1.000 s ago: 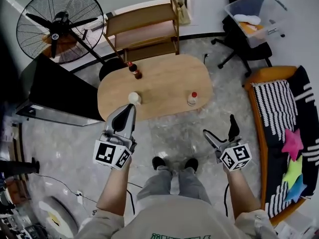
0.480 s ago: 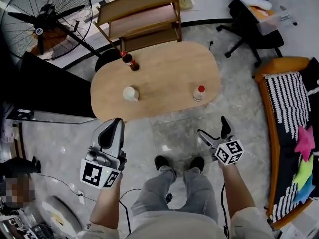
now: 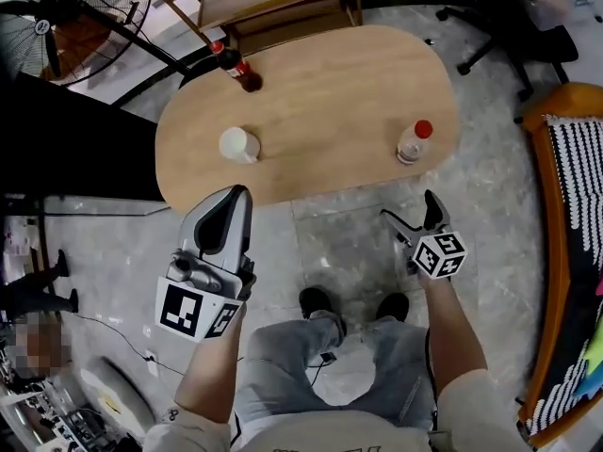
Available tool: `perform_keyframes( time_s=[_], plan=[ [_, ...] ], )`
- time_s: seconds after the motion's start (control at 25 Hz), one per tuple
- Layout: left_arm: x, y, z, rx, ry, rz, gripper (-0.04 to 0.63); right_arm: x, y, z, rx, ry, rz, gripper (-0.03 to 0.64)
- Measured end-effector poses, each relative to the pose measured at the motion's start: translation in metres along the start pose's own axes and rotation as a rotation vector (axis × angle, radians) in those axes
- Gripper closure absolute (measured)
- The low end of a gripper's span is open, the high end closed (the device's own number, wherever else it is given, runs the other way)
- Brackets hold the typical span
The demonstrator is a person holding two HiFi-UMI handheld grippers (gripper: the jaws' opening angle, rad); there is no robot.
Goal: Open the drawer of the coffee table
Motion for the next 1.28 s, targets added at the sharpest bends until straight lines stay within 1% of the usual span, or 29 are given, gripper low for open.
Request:
perform_keyframes(
  time_s=[0.2, 0.4, 0.48, 0.64, 0.76, 0.92, 1.0, 1.12, 1.28],
  plan=[
    [0.006, 0.043, -0.064, 0.010, -0.016, -0.010, 0.595, 0.029, 0.056, -0.040, 0.006, 0.050, 0.021, 0.029],
    [0.018, 0.090, -0.120, 0.013, -0.015, -0.044, 0.596, 0.053, 0.103, -0.076, 0.020, 0.114, 0.064, 0.029],
    [0.021, 0.105, -0.142, 0.010, -0.024, -0.051, 0.595, 0.060, 0.118, -0.085, 0.032, 0.122, 0.083, 0.029],
    [0.020, 0.127, -0.179, -0.005, -0.072, -0.041, 0.597, 0.072, 0.141, -0.090, 0.068, 0.135, 0.127, 0.029],
    [0.019, 0.138, -0.191, -0.012, -0.069, -0.046, 0.596, 0.074, 0.150, -0.086, 0.095, 0.130, 0.181, 0.029],
    [0.014, 0.138, -0.194, -0.008, -0.048, -0.042, 0.595, 0.071, 0.165, -0.079, 0.134, 0.144, 0.238, 0.041],
    [0.013, 0.137, -0.194, -0.007, -0.039, -0.042, 0.596, 0.071, 0.169, -0.079, 0.159, 0.172, 0.256, 0.066],
    [0.011, 0.134, -0.194, -0.003, -0.028, -0.043, 0.595, 0.072, 0.171, -0.080, 0.193, 0.199, 0.290, 0.127],
    [0.012, 0.129, -0.197, -0.005, -0.022, -0.042, 0.595, 0.071, 0.171, -0.082, 0.216, 0.195, 0.319, 0.169]
  ],
)
Point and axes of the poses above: the fingertips, and each gripper's own axes: y forward along the fingers, x to its right, z out of its top, the point moved 7 cm from there along -y, backward along the fingers, and after that the axes turned 13 degrees about -x, right-handed, at the moved point
